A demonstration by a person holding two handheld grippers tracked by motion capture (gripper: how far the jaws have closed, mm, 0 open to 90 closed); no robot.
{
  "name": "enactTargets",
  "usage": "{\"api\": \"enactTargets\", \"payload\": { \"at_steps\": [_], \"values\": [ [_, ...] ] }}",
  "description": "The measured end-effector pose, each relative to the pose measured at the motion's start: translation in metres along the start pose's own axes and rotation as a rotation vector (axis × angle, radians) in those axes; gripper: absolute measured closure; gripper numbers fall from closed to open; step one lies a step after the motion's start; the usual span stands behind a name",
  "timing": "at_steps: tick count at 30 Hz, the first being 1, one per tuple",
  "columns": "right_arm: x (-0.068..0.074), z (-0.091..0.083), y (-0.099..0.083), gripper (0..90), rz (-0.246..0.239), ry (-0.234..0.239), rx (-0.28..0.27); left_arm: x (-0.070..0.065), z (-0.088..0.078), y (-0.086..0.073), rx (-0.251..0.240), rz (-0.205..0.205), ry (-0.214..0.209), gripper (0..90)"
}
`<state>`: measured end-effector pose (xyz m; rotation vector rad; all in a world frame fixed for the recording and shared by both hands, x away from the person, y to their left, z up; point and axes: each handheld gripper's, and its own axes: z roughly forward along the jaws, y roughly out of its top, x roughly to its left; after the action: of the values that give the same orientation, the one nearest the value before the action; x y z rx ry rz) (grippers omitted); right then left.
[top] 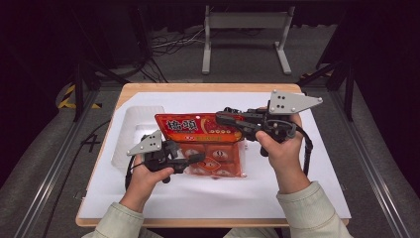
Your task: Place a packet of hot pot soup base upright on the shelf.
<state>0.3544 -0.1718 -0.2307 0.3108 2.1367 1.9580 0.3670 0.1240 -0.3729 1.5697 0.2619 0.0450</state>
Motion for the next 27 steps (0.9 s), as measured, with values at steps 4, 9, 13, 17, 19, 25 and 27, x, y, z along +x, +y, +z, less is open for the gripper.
{"api": "enactTargets", "payload": {
  "at_steps": [4,9,13,17,19,25,27],
  "values": [
    [-0.0021,-0.0006,-0.0010,90.0,0.008,-0.019,0.004,-0.0021,0.0006,-0.0003,0.028,0.000,-0.015,59.7],
    [-0.0025,0.0010,-0.0037,90.0,0.006,-0.035,0.016,-0.0088,0.0043,0.0017,0.095,0.041,-0.009,70.2],
    [-0.0034,0.0003,-0.0047,90.0,0.014,-0.033,0.012,-0.0080,0.0022,0.0031,0.100,0.038,-0.017,70.4],
    [-0.0033,0.0010,-0.0045,90.0,0.014,-0.033,0.008,-0.0096,0.0006,0.0047,0.101,0.048,0.000,70.6],
    [-0.0035,0.0008,-0.0046,90.0,0.016,-0.033,0.007,-0.0099,0.0000,0.0053,0.099,0.042,0.003,70.7],
    [-0.0060,0.0008,-0.0053,90.0,0.024,-0.035,0.010,-0.0100,-0.0022,0.0069,0.104,0.022,0.011,70.8],
    [-0.0067,0.0008,-0.0056,89.8,0.022,-0.038,0.016,-0.0095,-0.0027,0.0069,0.112,0.005,-0.003,70.8]
  ]
}}
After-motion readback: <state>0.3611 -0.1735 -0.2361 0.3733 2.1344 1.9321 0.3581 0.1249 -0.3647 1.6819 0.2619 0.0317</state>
